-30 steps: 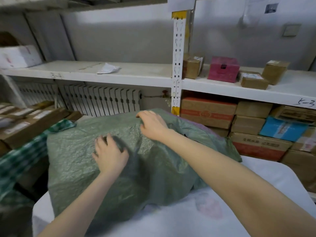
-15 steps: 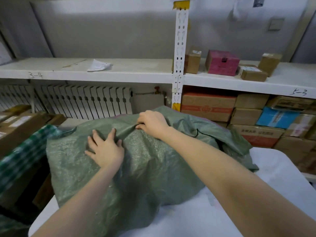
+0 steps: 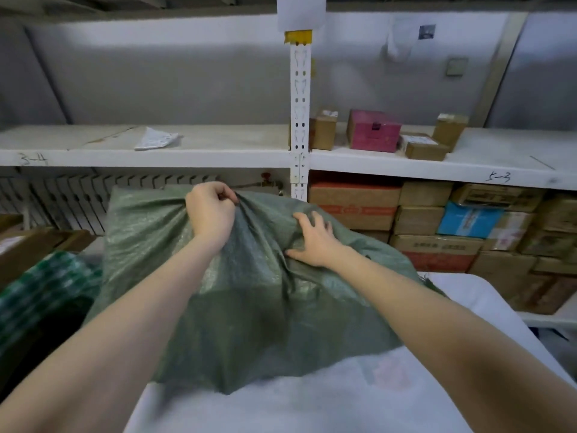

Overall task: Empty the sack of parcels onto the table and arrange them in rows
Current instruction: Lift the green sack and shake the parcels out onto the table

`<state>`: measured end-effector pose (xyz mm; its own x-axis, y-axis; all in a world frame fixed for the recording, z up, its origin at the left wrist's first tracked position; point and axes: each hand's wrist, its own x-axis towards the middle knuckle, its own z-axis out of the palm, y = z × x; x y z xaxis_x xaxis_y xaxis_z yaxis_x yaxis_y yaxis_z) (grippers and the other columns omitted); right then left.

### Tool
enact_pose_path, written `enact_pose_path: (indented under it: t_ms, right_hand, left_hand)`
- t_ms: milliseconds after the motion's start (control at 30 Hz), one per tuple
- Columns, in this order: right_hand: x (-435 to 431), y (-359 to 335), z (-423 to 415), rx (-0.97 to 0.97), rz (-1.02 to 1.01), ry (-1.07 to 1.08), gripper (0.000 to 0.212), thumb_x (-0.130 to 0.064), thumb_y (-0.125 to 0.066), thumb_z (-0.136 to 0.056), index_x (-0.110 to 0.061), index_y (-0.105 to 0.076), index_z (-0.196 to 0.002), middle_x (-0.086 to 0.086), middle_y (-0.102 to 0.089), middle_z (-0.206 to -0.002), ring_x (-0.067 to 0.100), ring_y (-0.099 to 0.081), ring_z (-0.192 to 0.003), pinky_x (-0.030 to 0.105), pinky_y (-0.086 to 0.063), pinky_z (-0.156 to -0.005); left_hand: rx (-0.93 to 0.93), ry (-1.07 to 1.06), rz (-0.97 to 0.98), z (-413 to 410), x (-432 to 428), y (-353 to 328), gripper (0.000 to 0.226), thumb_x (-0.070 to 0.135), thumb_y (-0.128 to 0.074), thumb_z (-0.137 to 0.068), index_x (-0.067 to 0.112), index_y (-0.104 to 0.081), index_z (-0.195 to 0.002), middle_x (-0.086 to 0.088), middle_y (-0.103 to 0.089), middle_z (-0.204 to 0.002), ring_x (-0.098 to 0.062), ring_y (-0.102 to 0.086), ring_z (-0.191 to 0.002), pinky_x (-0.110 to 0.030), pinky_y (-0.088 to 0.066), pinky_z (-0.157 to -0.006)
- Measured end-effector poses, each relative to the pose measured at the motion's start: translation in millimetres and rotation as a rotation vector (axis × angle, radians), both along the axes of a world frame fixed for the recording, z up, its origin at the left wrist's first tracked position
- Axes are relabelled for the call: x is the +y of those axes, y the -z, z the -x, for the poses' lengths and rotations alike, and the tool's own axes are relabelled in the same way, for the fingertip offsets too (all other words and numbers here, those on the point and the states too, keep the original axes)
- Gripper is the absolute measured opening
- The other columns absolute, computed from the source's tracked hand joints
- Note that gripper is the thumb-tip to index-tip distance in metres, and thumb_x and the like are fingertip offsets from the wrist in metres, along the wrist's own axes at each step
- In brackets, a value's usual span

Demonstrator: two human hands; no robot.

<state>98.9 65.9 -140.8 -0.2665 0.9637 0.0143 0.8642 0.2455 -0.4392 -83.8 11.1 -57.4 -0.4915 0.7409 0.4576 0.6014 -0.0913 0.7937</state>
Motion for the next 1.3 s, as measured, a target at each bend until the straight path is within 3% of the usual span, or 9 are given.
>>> enact_pose_path:
  t_ms: [133,600,733,800,933,1000,1100,1200,1300]
  right_hand:
    - [-1.3,-3.4,-33.7,0.141,0.018,0.008,0.092,-0.042,-0.071,-0.082,-0.022,-0.007,-0.146,0.019,-0.047,-0.136,0.036,-0.051,-0.119,0.038,-0.046,-0.095]
    - [-6.5,-24.4,-105.4,0.729,-0.03,0.117,0.066,-0.027,-0.068,-0.088,-0.006,-0.02,-0.128,0.015,-0.039,-0.137,0.03,-0.043,-0.127,0.041,-0.041,-0.105]
    - [7.3,-21.3,-162.2,0.414,0.33,-0.051,0.093,-0.019,-0.071,-0.084,-0.013,-0.007,-0.15,0.012,-0.039,-0.145,0.028,-0.049,-0.124,0.035,-0.052,-0.09]
    - [12.0,-28.6,-190.0,0.137,0.458,-0.092,0.07,-0.012,-0.063,-0.088,-0.024,-0.026,-0.147,0.012,-0.052,-0.133,0.022,-0.06,-0.101,0.03,-0.055,-0.068]
    - [35.6,-56.3,-228.6,0.254,0.125,0.138,0.023,-0.014,-0.056,-0.094,-0.005,-0.062,-0.114,0.014,-0.066,-0.11,0.025,-0.064,-0.095,0.036,-0.054,-0.079]
    - [41.5,-85.4,-238.0,0.684,-0.071,0.301,0.04,-0.033,-0.051,-0.098,-0.009,-0.053,-0.13,0.012,-0.058,-0.13,0.026,-0.057,-0.115,0.041,-0.045,-0.097]
    - [37.5,-131.6,-229.9,1.172,0.06,0.106,0.095,-0.08,-0.053,-0.071,-0.026,-0.032,-0.146,-0.004,-0.037,-0.151,0.021,-0.04,-0.135,0.056,-0.026,-0.104]
    - [30.8,-147.0,-212.7,1.017,-0.079,-0.006,0.107,-0.066,-0.071,-0.068,-0.022,-0.02,-0.151,0.001,-0.027,-0.157,0.022,-0.03,-0.141,0.05,-0.027,-0.11]
    - [29.3,-144.8,-203.2,0.923,-0.348,-0.019,0.082,-0.058,-0.075,-0.069,-0.016,-0.049,-0.134,0.003,-0.051,-0.137,0.019,-0.048,-0.126,0.042,-0.039,-0.108]
  left_hand:
    - [0.119,0.135,-0.075,-48.9,11.9,-20.7,0.036,-0.016,-0.042,-0.068,0.011,-0.065,-0.06,-0.007,-0.064,-0.065,-0.015,-0.055,-0.063,-0.023,-0.041,-0.065]
    - [0.717,0.545,-0.308,-180.7,40.1,-101.2,0.027,-0.015,-0.048,-0.056,0.006,-0.065,-0.052,-0.009,-0.066,-0.06,-0.025,-0.064,-0.064,-0.032,-0.053,-0.066]
    - [0.849,0.716,-0.115,-210.1,37.3,-76.6,0.028,-0.014,-0.049,-0.057,0.006,-0.069,-0.054,-0.007,-0.069,-0.061,-0.023,-0.067,-0.065,-0.027,-0.05,-0.073]
    - [0.834,0.794,-0.04,-220.9,34.5,-63.7,0.028,-0.012,-0.05,-0.058,0.007,-0.07,-0.056,-0.004,-0.069,-0.06,-0.017,-0.066,-0.061,-0.022,-0.049,-0.068]
    - [0.817,0.897,0.002,-243.2,24.9,-55.9,0.028,-0.01,-0.051,-0.061,0.01,-0.071,-0.058,-0.001,-0.07,-0.061,-0.012,-0.065,-0.062,-0.008,-0.04,-0.085]
    - [0.819,0.913,-0.013,-254.7,19.1,-47.9,0.028,-0.009,-0.051,-0.064,0.011,-0.07,-0.058,-0.001,-0.07,-0.064,-0.015,-0.065,-0.065,-0.025,-0.028,-0.112]
    - [0.843,0.921,-0.005,-262.8,15.7,-38.2,0.026,-0.008,-0.051,-0.066,0.01,-0.069,-0.06,-0.003,-0.069,-0.066,-0.018,-0.064,-0.067,-0.046,-0.024,-0.118]
    - [0.91,0.913,0.031,-267.8,10.9,-38.2,0.025,-0.006,-0.05,-0.066,0.008,-0.07,-0.062,-0.004,-0.069,-0.068,-0.02,-0.063,-0.067,-0.046,-0.031,-0.113]
    - [0.98,0.883,0.073,-271.9,5.4,-33.1,0.023,-0.004,-0.049,-0.066,0.006,-0.07,-0.065,-0.006,-0.068,-0.068,-0.023,-0.061,-0.068,-0.043,-0.042,-0.098]
